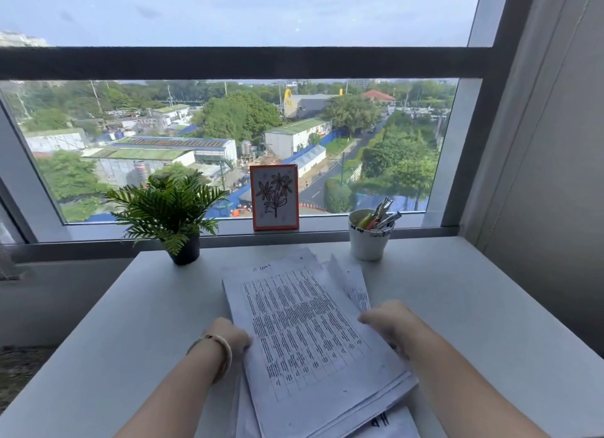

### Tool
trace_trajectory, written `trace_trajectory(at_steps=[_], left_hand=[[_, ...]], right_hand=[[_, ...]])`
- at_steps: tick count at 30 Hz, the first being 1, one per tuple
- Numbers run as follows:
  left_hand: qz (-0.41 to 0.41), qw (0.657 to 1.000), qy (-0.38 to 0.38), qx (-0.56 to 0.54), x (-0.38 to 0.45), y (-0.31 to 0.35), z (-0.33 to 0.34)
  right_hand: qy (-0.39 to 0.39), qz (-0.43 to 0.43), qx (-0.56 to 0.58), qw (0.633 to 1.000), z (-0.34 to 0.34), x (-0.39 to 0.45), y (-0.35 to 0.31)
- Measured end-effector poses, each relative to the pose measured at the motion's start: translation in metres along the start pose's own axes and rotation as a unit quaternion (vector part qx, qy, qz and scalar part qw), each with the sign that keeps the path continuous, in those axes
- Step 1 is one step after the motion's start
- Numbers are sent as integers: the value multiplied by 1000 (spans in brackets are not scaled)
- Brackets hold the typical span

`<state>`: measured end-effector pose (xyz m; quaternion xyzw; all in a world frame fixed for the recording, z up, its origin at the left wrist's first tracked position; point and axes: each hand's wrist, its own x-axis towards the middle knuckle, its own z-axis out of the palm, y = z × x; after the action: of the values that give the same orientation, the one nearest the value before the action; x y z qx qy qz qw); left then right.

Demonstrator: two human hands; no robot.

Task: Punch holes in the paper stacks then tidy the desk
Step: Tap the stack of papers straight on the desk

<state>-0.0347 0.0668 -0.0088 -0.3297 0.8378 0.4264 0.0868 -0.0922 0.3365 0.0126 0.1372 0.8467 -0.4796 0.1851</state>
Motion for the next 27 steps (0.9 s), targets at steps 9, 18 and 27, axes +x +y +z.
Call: trace_trajectory(at_steps=[9, 18, 27], left_hand=[[13, 996, -37, -76, 2, 8, 12], [-10, 975, -89, -204, 2, -7, 9], [-61, 928, -224, -292, -14, -17, 0]], right_hand=[[-3, 26, 135, 991, 11, 0, 15], [-32, -14, 13, 999, 19, 12, -8], [-191, 118, 99, 970, 15, 62, 19]])
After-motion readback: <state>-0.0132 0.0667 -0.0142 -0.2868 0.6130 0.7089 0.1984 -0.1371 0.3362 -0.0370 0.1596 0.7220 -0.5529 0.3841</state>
